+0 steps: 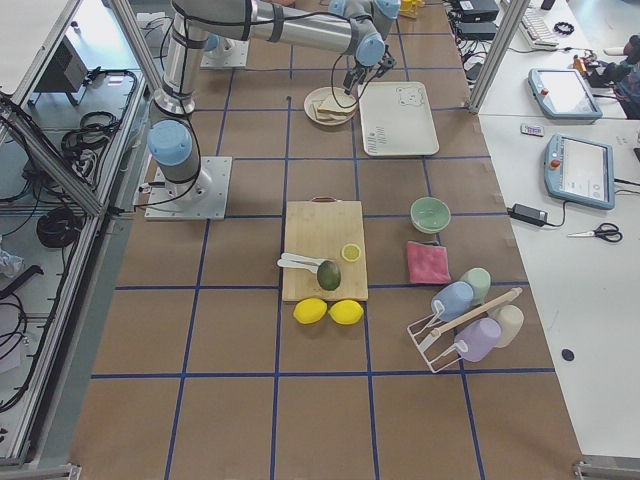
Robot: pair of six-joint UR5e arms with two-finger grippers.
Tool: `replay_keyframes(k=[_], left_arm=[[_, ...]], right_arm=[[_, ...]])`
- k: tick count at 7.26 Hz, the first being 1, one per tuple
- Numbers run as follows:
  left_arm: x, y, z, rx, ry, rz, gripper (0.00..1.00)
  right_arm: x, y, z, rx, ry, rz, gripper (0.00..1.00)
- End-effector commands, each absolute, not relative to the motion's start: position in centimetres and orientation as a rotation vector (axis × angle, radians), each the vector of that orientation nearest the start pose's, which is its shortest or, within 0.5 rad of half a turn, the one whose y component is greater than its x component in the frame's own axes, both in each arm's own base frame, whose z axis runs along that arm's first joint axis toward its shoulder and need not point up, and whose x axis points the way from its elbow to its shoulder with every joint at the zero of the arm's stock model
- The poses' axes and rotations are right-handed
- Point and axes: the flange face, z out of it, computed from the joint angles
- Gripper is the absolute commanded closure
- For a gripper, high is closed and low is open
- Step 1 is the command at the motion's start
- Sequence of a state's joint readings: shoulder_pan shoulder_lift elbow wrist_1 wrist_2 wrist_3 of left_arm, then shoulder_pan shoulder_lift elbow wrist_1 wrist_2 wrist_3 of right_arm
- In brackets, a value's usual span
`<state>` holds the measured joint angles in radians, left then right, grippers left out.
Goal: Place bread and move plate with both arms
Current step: 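Raise the right gripper away while the left arm reaches toward the plate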
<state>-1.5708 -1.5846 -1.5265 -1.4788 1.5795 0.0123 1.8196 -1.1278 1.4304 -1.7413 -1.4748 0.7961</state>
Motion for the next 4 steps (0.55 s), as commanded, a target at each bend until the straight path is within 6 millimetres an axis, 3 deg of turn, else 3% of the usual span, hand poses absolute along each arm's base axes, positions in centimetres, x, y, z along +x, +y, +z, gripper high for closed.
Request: replay_keyframes(k=[1, 2, 3, 4], left_arm=[[-13.2, -50.9, 51.3, 0.018, 3.126, -0.192, 0.00], [-13.2, -50.9, 51.3, 0.018, 3.126, -0.192, 0.00], [-13.2, -50.9, 51.3, 0.018, 3.123, -0.192, 0.00], [-13.2, -50.9, 51.3, 0.018, 3.121, -0.192, 0.00]], right_arm=[[21.1, -59.6, 38.9, 0.588, 3.033, 0.073, 0.00], [17.7, -59.0, 41.3, 0.549, 3.034, 0.040, 0.00], [16.2, -57.8, 42.7, 0.368, 3.067, 0.016, 0.00], [15.3, -56.7, 43.2, 0.318, 3.123, 0.008, 0.00]])
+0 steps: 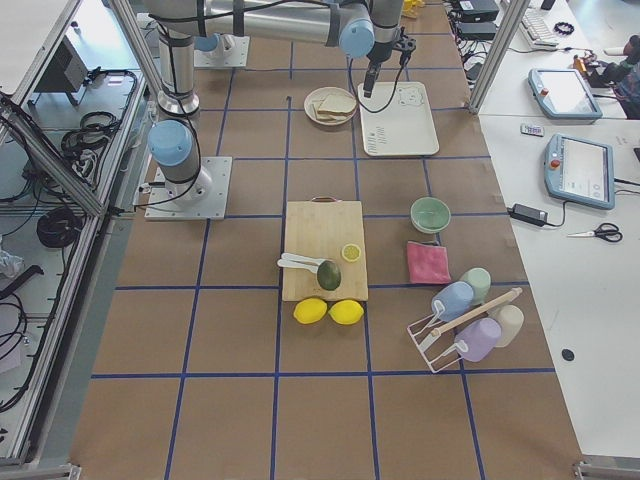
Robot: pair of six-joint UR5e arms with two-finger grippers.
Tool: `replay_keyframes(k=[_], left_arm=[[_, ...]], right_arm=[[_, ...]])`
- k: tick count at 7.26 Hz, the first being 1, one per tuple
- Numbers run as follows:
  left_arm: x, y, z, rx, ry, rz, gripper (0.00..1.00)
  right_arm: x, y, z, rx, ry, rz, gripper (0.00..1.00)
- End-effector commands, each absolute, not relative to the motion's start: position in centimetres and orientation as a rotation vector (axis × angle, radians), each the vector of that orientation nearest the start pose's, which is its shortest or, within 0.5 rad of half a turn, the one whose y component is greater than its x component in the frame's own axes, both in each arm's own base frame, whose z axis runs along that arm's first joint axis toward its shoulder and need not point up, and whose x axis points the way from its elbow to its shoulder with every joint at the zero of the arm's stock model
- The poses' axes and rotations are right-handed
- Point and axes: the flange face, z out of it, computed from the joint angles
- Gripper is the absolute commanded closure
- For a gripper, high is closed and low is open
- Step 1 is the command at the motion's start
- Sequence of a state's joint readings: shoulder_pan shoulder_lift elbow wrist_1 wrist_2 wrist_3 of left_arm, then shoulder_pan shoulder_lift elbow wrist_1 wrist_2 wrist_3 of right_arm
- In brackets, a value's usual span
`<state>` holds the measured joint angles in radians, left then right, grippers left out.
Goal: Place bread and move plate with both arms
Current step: 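Raise the right gripper away while the left arm reaches toward the plate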
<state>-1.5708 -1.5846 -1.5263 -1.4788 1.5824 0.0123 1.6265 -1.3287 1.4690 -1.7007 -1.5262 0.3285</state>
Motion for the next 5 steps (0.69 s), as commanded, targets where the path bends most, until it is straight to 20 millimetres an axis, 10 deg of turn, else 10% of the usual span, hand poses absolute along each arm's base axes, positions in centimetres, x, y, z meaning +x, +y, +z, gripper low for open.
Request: replay_keyframes(k=[1, 5], left_arm=[[-13.2, -50.9, 51.3, 0.018, 3.121, -0.192, 0.00], [-13.3, -51.4, 47.7, -0.022, 3.134, -0.095, 0.00]], right_arm=[[15.2, -55.7, 45.6, 0.241, 3.125, -0.059, 0.00], [14.9, -53.5, 46.7, 0.176, 3.134, 0.032, 0.00]])
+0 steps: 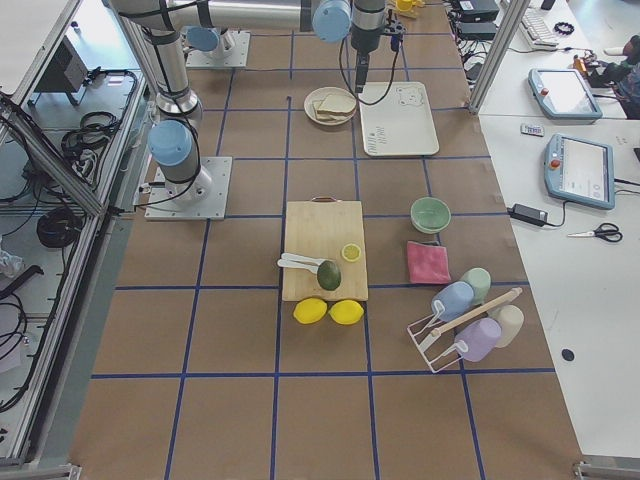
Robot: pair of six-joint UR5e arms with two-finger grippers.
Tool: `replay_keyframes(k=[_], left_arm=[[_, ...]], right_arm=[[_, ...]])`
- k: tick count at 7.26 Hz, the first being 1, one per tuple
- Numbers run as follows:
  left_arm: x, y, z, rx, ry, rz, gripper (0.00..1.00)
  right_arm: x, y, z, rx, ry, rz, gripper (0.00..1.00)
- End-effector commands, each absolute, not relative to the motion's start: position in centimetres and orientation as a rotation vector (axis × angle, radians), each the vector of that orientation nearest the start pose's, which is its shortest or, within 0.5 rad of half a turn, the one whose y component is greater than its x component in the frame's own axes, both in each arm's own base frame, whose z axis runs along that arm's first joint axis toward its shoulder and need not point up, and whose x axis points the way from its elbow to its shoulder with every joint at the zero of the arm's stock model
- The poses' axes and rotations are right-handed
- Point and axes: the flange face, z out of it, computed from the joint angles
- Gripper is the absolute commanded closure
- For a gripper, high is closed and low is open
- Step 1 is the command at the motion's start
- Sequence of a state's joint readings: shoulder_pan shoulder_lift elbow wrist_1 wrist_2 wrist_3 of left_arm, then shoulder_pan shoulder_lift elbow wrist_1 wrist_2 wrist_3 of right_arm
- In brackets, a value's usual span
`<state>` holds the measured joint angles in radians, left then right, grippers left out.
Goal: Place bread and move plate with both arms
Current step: 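Raise the right gripper away while the left arm reaches toward the plate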
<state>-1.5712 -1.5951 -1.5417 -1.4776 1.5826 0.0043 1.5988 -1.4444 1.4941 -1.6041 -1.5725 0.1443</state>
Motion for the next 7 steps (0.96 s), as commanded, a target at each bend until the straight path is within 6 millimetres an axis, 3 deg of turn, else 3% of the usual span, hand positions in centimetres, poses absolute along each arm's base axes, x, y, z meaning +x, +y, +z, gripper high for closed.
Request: replay_keyframes(k=[1, 2, 3, 5, 6, 7], left_arm=[[-13.5, -52.3, 43.7, -0.073, 3.158, -0.132, 0.00], [-14.6, -52.6, 37.7, -0.124, 3.248, -0.139, 0.00], [-16.7, -52.3, 33.0, -0.252, 3.304, -0.131, 0.00], [-23.9, -50.2, 28.4, -0.232, 3.295, -0.014, 0.02], [-25.6, -50.3, 26.2, -0.208, 3.293, 0.008, 0.02], [-25.8, -50.3, 24.3, -0.199, 3.288, 0.033, 0.03]], right_arm=[[14.7, -53.3, 47.2, 0.168, 3.129, 0.016, 0.00], [14.7, -53.3, 47.2, 0.085, 3.139, 0.017, 0.00], [14.7, -53.1, 46.9, 0.044, 3.136, 0.046, 0.00], [14.2, -53.2, 45.7, 0.063, 3.132, 0.111, 0.00], [13.3, -53.1, 44.2, 0.073, 3.130, 0.161, 0.00], [12.7, -52.6, 43.5, 0.044, 3.125, 0.182, 0.00]])
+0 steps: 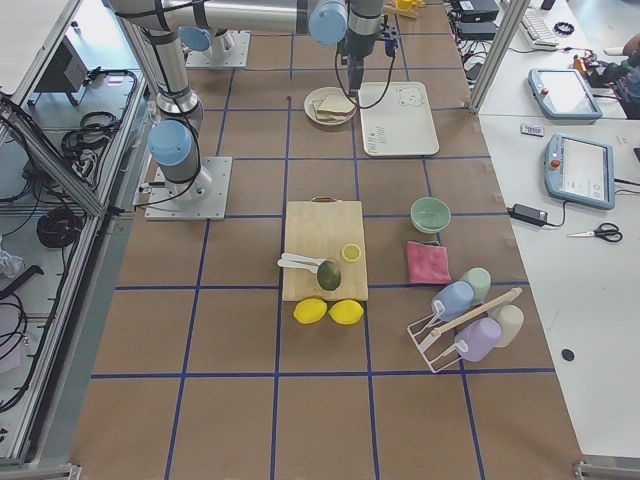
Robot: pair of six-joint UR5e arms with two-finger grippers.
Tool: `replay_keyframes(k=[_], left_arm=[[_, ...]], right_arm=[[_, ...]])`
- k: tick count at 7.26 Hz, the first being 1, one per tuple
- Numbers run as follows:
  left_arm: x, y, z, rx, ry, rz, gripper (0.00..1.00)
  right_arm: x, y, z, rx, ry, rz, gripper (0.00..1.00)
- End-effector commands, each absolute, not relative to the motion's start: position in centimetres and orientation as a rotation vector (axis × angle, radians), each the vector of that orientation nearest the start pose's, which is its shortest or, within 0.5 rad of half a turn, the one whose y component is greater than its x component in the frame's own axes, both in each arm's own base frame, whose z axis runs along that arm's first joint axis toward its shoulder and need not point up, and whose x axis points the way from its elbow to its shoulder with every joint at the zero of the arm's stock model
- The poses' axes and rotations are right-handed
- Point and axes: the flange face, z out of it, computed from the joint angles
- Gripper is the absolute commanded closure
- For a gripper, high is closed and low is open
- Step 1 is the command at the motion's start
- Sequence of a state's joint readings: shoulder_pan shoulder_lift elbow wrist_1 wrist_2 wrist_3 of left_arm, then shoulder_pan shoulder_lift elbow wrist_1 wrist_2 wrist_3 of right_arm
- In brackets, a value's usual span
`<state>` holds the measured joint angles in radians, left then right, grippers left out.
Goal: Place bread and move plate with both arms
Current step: 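Grip the white plate's rim with the left gripper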
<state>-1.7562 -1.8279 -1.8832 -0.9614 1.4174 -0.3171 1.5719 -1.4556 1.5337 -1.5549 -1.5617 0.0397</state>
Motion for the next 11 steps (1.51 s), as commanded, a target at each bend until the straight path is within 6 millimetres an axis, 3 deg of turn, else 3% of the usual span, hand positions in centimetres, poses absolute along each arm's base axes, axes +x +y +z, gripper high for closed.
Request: replay_keyframes(k=[1, 2, 4, 5, 6, 7, 9, 11], left_arm=[[-25.6, -49.3, 22.0, -0.189, 3.266, 0.033, 0.05], [-25.5, -48.4, 20.3, -0.176, 3.260, -0.019, 0.04], [-26.8, -47.6, 19.0, -0.239, 3.259, 0.015, 0.04], [-28.2, -46.8, 18.5, -0.206, 3.251, 0.029, 0.09], [-28.4, -46.7, 18.3, -0.195, 3.249, 0.033, 0.19], [-28.5, -46.8, 18.4, -0.190, 3.252, 0.029, 0.29], [-28.5, -47.0, 20.0, -0.180, 3.265, -0.030, 0.29], [-28.5, -47.9, 21.1, -0.173, 3.272, -0.060, 0.29]], right_arm=[[12.7, -52.6, 43.6, 0.042, 3.122, 0.180, 0.00], [13.0, -52.7, 43.7, 0.046, 3.100, 0.169, 0.00], [13.1, -53.0, 44.3, 0.040, 3.101, 0.107, 0.00], [13.2, -52.8, 44.4, 0.035, 3.100, 0.102, 0.00], [13.1, -52.9, 44.5, 0.037, 3.102, 0.083, 0.00], [13.1, -52.9, 44.3, 0.035, 3.102, 0.083, 0.00], [13.0, -52.9, 42.1, 0.036, 3.110, 0.157, 0.00], [13.1, -53.0, 43.2, 0.040, 3.100, 0.110, 0.00]])
